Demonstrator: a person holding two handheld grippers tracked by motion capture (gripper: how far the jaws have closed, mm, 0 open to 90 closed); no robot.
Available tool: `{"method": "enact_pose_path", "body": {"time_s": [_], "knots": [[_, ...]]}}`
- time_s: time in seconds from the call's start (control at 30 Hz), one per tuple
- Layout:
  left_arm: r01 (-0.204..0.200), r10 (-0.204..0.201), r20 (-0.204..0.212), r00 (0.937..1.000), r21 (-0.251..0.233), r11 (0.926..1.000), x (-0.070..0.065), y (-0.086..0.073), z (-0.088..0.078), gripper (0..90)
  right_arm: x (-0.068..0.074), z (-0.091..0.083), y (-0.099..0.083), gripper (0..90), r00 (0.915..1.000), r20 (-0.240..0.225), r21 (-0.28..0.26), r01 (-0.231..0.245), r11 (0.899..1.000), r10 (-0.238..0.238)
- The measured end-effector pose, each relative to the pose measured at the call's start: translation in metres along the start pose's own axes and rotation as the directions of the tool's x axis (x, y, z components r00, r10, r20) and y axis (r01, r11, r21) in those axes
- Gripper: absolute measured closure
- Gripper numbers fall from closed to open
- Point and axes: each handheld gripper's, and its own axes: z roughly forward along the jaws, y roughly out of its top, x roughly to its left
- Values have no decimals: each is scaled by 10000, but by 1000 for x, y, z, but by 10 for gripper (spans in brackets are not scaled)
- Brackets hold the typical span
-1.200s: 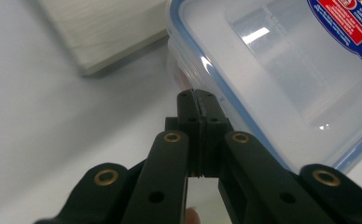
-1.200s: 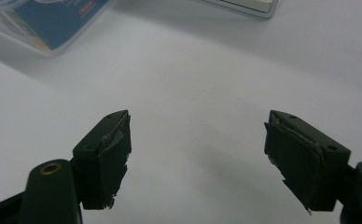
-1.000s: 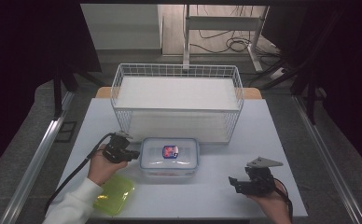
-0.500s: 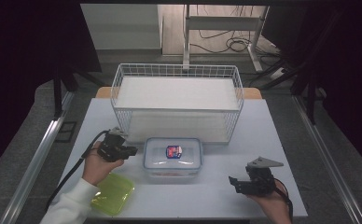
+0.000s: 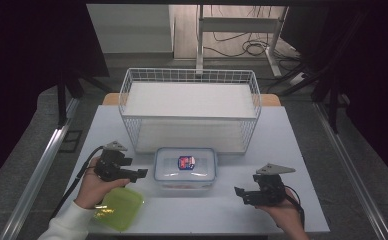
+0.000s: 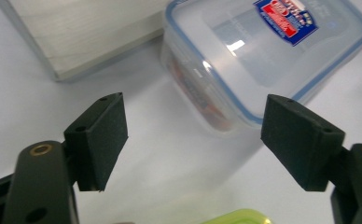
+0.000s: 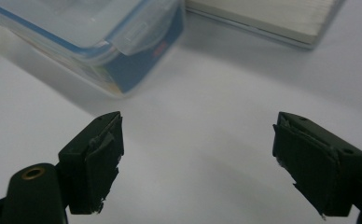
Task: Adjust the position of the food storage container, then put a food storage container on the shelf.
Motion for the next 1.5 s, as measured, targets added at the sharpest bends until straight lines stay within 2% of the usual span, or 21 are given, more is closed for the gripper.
{"method": "enact_pose_path", "body": {"time_s": [0.27,0.3,0.4,0.53,0.67,0.8,0.9,1.0,1.1,1.13,1.23,1.37,1.43,1.5], "knots": [[310,-299,471,9984,-228,9993,1,2,0,213,8,6,17,173,9995,-312,-107,-4,9999,1],[320,-307,494,9983,-248,9992,1,2,0,212,8,7,18,173,9994,-357,-124,-4,9999,-1],[183,-177,187,9997,-275,9995,0,2,0,212,10,9,21,177,9990,-440,-105,-2,9999,-3],[214,-207,248,9995,-275,9994,0,2,2,203,10,13,23,177,9984,-559,-103,-70,9999,64],[330,-316,524,9981,-256,9991,0,3,5,190,11,14,27,177,9981,-613,-115,-102,9999,95],[389,-385,611,9974,-40,9992,2,7,12,166,8,13,32,178,9967,-782,-226,-221,9995,203],[570,-582,865,9946,156,9983,4,11,18,154,7,16,38,178,9956,-888,-211,-316,9993,296],[618,-636,723,9954,263,9977,4,17,23,147,7,20,45,184,9937,-1042,-233,-432,9988,405],[571,-612,841,9946,498,9971,4,24,29,135,6,25,51,194,9905,-1257,-245,-589,9980,554],[737,-786,943,9924,548,9958,4,25,32,135,6,27,53,194,9903,-1269,-227,-598,9980,564],[784,-855,933,9920,777,9939,5,28,40,131,6,32,56,194,9900,-1268,-181,-644,9978,616],[1001,-1130,1300,9851,1019,9897,5,30,50,128,5,36,57,194,9899,-1267,-179,-656,9977,629],[795,-958,1302,9869,1251,9890,5,30,55,125,5,37,58,194,9891,-1309,-170,-705,9974,677],[882,-1079,1384,9845,1412,9860,4,29,60,124,4,39,59,193,9884,-1342,-179,-741,9971,710]]}}
